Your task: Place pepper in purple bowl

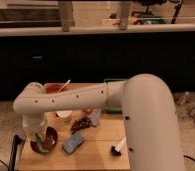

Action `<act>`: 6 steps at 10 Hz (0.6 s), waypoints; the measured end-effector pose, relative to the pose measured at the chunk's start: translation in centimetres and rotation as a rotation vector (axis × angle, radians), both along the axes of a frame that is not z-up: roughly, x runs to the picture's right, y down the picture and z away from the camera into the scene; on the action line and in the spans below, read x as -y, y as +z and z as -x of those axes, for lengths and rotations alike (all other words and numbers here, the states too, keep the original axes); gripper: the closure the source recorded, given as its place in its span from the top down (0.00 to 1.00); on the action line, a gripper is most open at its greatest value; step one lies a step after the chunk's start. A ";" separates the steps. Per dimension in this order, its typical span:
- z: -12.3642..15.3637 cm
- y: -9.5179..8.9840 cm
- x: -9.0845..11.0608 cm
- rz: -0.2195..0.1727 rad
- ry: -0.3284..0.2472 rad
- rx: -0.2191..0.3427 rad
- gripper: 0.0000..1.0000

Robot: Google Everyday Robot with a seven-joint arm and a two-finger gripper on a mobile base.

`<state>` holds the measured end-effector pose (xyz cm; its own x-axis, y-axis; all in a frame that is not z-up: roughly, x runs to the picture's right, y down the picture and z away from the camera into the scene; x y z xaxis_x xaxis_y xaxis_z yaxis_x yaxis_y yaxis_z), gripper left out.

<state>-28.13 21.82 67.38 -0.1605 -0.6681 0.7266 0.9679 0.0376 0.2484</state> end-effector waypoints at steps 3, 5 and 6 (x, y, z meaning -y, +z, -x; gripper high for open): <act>-0.7 0.1 0.4 0.014 0.025 -0.020 0.27; -0.6 -0.1 0.4 0.020 0.028 -0.022 0.48; -0.6 -0.1 0.5 0.021 0.029 -0.024 0.58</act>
<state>-27.50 21.27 67.24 -0.1239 -0.6570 0.7437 0.9720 0.0705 0.2243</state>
